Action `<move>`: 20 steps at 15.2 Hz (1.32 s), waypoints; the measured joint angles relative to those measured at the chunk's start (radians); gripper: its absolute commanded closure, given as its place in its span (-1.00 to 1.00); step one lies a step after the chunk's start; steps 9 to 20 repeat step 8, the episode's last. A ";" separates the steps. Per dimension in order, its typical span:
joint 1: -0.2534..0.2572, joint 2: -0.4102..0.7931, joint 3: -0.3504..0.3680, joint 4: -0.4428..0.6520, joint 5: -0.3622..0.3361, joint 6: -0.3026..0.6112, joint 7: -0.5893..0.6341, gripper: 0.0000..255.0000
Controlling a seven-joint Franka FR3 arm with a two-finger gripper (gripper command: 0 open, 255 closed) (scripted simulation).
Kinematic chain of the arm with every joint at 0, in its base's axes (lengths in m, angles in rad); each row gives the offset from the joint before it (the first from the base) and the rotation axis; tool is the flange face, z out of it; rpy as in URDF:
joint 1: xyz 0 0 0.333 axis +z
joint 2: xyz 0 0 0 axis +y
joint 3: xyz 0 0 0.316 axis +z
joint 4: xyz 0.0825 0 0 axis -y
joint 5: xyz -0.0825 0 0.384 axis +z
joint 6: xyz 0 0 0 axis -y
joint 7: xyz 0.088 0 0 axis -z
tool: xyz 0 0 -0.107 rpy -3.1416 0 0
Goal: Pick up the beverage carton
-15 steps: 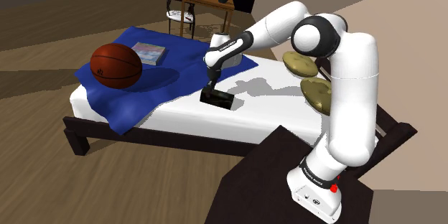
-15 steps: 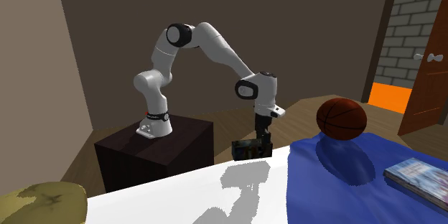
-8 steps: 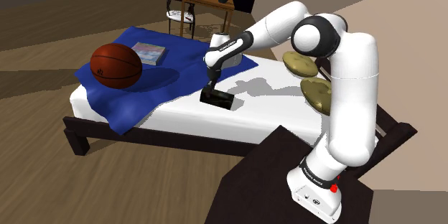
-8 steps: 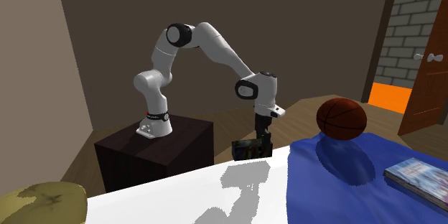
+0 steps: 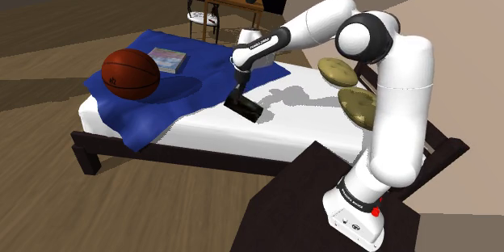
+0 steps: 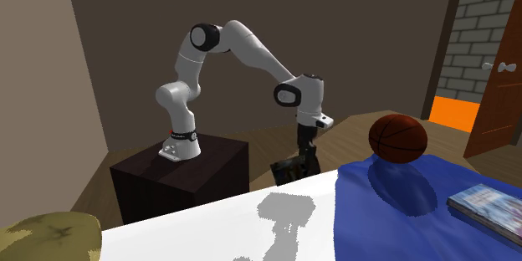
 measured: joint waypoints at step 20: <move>0.007 -0.063 -0.005 0.015 -0.012 -0.077 0.012 1.00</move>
